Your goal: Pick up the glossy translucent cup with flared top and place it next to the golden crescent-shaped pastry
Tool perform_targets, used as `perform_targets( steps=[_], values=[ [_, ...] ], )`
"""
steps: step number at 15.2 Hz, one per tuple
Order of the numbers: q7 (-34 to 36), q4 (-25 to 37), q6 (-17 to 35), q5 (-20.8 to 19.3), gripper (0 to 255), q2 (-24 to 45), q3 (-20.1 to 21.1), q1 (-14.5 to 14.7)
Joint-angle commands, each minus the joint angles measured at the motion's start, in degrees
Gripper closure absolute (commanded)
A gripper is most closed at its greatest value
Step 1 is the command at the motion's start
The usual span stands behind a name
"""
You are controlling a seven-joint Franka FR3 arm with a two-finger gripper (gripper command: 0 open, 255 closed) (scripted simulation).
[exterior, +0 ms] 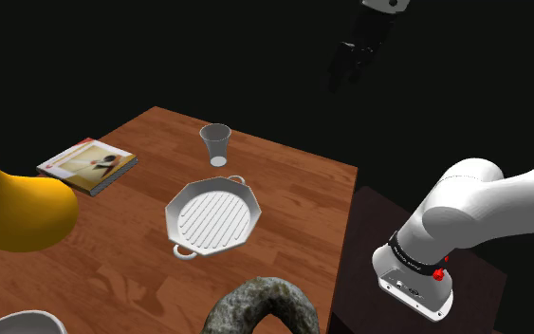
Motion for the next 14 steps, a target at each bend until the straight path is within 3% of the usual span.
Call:
perform_targets(
  steps=[1, 8, 14],
  values=[
    [0.0, 0.0, 0.0, 0.0, 0, 0.0, 0.0, 0.0],
    [4.7, 2.9, 8.9, -1.0, 0, 12.8, 6.8, 0.3],
    [9.8, 8.3, 14.6, -4.5, 0, 25.3, 12.4, -0.2]
  ],
)
